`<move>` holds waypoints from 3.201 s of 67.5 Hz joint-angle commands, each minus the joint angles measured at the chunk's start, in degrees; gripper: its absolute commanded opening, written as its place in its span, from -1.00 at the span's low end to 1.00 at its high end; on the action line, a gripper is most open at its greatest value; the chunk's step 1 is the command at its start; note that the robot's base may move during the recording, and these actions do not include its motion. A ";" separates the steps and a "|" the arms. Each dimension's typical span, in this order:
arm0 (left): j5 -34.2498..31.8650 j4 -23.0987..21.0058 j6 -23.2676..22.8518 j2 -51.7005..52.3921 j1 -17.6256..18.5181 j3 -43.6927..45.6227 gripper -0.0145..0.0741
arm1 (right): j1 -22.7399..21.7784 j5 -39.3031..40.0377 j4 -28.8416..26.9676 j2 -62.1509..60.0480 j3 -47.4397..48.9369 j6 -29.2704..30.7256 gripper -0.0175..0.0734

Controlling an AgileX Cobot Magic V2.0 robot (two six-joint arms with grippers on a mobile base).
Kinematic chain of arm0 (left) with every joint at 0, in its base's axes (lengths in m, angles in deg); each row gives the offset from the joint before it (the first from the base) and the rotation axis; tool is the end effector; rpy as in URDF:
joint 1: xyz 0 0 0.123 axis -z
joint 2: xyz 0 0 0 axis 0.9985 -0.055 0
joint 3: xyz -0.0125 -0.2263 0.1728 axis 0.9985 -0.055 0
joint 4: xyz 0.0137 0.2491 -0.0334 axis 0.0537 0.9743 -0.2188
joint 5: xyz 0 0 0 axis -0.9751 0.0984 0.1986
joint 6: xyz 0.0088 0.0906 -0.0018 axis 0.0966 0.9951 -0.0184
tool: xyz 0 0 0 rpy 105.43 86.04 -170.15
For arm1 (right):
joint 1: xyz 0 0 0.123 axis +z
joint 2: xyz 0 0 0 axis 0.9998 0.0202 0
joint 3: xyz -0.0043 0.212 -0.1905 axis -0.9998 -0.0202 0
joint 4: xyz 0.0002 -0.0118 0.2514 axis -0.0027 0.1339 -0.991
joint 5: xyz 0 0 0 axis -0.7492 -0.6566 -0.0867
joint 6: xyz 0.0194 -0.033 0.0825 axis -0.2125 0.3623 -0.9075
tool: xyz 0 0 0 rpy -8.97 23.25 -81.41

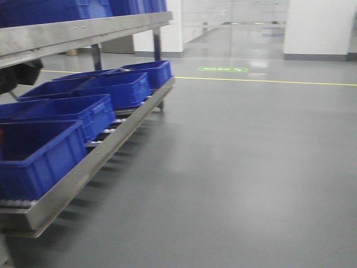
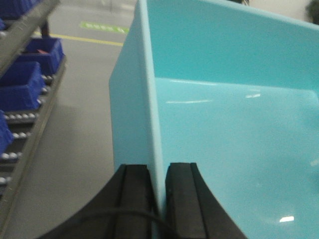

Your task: Move two blue bins to right shelf middle

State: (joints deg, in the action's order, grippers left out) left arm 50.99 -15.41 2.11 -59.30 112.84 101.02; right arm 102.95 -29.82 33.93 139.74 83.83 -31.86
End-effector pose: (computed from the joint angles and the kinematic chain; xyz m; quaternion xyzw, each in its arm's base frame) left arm 0.2958 -0.1483 0.5312 0.1302 0.7550 -0.2046 0.6092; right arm 0.3257 0.0896 0.5029 -0.0942 0.8219 0.1235 0.5480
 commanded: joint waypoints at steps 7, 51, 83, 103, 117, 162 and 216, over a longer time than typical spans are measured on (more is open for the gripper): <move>-5.71 -0.62 0.35 0.91 0.04 0.71 -0.92 | -0.29 4.28 1.18 -0.25 0.39 0.95 -0.95; -5.71 -0.62 0.35 0.91 0.04 0.71 -0.92 | -0.29 4.34 1.18 -0.25 0.39 0.95 -0.95; -5.71 -0.62 0.35 0.91 0.04 0.71 -0.92 | -0.29 4.34 1.18 -0.25 0.39 0.95 -0.95; -5.71 -0.62 0.35 0.91 0.04 0.71 -0.92 | -0.29 4.34 1.18 -0.25 0.39 0.95 -0.95; -5.71 -0.62 0.35 0.91 0.04 0.71 -0.92 | -0.29 4.34 1.18 -0.25 0.39 0.95 -0.95; -5.71 -0.62 0.35 0.91 0.04 0.71 -0.92 | -0.29 4.34 1.18 -0.25 0.39 0.95 -0.95; -5.71 -0.62 0.35 0.91 0.04 0.71 -0.92 | -0.29 4.34 1.18 -0.25 0.39 0.95 -0.95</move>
State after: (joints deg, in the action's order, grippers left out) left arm 48.93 -15.41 2.11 -59.30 112.84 101.02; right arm 102.87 -27.34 34.04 139.74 83.83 -31.86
